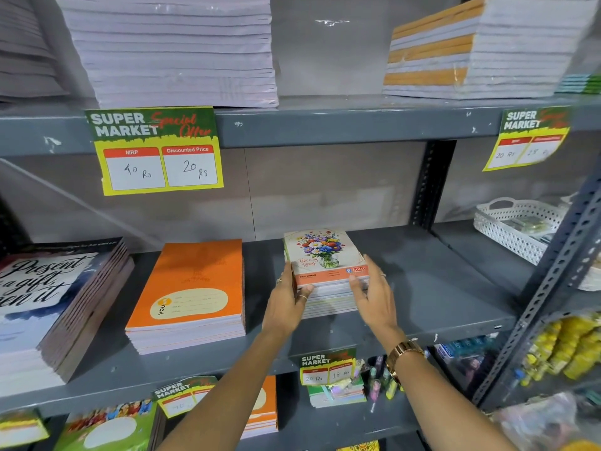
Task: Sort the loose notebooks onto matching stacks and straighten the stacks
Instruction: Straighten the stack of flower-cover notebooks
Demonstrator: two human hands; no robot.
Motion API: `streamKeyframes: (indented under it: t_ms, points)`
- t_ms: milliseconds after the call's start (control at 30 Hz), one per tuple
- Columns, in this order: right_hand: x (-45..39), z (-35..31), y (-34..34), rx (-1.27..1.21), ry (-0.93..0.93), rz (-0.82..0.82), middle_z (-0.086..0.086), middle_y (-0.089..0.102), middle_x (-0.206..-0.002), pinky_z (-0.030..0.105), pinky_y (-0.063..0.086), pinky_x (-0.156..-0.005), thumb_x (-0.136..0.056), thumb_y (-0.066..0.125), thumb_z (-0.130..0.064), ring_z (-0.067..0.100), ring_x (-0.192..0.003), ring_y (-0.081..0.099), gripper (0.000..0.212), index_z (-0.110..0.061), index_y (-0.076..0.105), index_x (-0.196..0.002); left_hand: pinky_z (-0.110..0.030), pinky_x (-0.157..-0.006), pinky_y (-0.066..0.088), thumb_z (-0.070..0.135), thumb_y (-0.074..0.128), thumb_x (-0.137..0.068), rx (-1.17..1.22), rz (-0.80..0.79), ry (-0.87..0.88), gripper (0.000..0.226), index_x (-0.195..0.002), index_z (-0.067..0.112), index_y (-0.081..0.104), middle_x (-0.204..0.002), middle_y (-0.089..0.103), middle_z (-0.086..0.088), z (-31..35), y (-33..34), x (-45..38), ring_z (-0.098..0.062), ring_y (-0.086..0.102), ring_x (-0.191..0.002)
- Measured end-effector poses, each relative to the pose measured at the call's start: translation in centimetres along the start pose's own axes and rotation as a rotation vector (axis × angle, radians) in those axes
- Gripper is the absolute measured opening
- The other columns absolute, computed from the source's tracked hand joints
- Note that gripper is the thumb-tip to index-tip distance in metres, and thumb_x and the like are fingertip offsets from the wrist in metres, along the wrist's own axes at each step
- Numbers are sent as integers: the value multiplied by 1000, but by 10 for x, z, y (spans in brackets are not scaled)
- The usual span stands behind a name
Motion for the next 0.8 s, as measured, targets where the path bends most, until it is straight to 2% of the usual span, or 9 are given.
streamKeyframes:
  t_ms: [167, 267, 533, 800]
  points:
    - [0, 1, 0, 53, -19, 4, 9, 39, -147, 41, 45, -101, -95, 48, -30, 27, -129, 46, 52, -14, 34, -142, -46, -99, 48, 24, 56, -90, 82, 27, -37, 63, -143, 18, 24, -134, 53, -9, 0, -1, 0, -28, 52, -122]
    - [0, 2, -1, 48, -21, 17, 9, 43, -144, 40, 45, -99, -95, 48, -30, 27, -126, 48, 50, -14, 36, -141, -43, -100, 45, 18, 59, -88, 148, 59, -66, 57, -139, 15, 34, -133, 55, -8, 0, -3, 0, -27, 51, -123]
    - [3, 1, -1, 17, -35, 80, 8, 55, -130, 39, 47, -94, -94, 49, -28, 25, -120, 50, 46, -16, 40, -138, -45, -98, 47, 14, 62, -85, 189, 95, -61, 51, -133, 14, 44, -129, 59, -8, -3, -3, -2, -27, 55, -120]
    - [7, 1, -1, -41, 29, 116, 12, 57, -126, 38, 47, -93, -93, 52, -27, 26, -120, 50, 52, -19, 34, -142, -44, -98, 47, 15, 66, -82, 148, 96, -28, 63, -138, 15, 38, -126, 62, -8, -3, 2, 4, -25, 57, -118]
Point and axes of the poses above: each hand's wrist, its own x-axis away from the middle knuckle, its own y-axis out of the palm, z = x × y, the point moved 8 cm from there along -x, towards the middle knuckle
